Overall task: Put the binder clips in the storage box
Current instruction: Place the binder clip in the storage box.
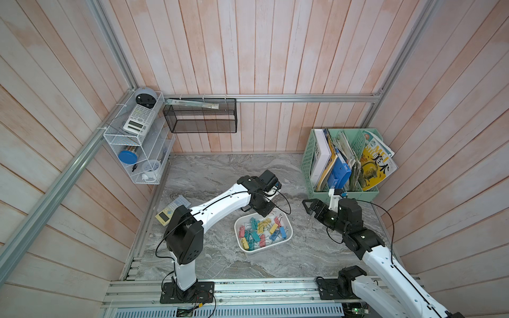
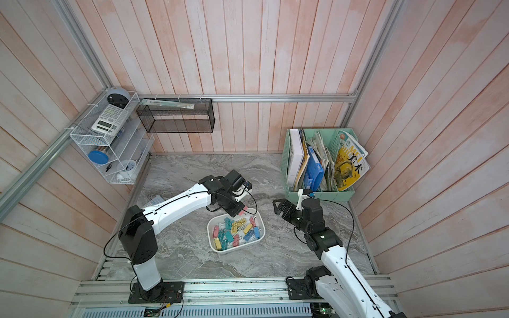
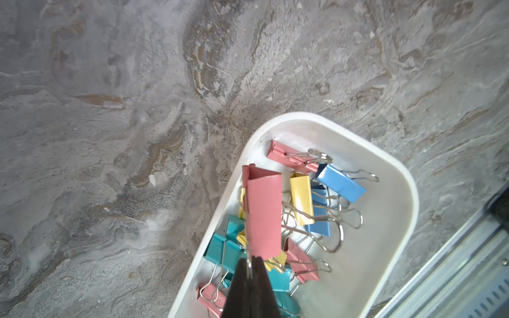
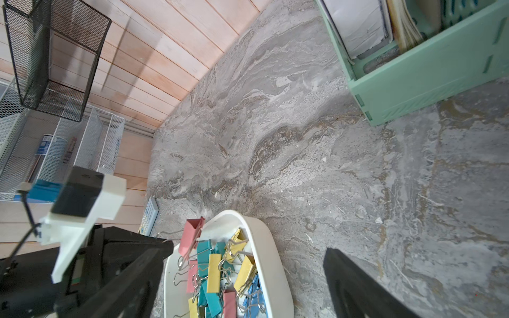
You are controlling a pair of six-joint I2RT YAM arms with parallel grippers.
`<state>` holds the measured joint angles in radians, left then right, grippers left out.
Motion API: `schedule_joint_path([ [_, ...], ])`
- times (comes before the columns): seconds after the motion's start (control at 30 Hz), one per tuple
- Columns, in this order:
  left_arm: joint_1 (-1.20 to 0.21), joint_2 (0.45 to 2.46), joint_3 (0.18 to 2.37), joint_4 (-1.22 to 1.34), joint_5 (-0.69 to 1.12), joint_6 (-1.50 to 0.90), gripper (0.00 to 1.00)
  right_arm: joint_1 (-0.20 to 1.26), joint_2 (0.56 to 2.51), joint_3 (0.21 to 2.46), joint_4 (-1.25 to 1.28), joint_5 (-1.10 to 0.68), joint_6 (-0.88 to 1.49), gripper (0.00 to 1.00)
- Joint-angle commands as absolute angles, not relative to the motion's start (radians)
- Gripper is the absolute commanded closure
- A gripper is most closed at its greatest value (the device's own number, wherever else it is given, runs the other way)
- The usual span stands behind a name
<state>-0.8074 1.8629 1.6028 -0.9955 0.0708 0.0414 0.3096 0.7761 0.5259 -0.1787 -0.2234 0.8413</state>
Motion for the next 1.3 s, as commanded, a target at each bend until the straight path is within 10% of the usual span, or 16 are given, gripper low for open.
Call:
schedule_joint_path([
  [0.0, -0.811, 1.904, 1.650, -1.029, 0.060, 0.078, 1.00, 0.305, 0.771, 0.523, -0.166, -0.236, 0.846, 0.02],
  [0.3, -0.821, 1.962, 1.638, -0.983, 0.081, 0.072, 1.00, 0.304, 0.762, 0.499, -0.152, -0.237, 0.862, 0.02],
  [0.8, -0.841, 1.871, 1.558, -0.858, 0.075, 0.036, 0.65, 0.305, 0.741, 0.514, -0.193, -0.216, 0.834, 0.02],
  [1.27, -0.560, 1.082, 0.842, -0.204, -0.277, -0.241, 0.00, 0.299, 0.764, 0.550, -0.226, 0.231, 0.468, 0.02],
])
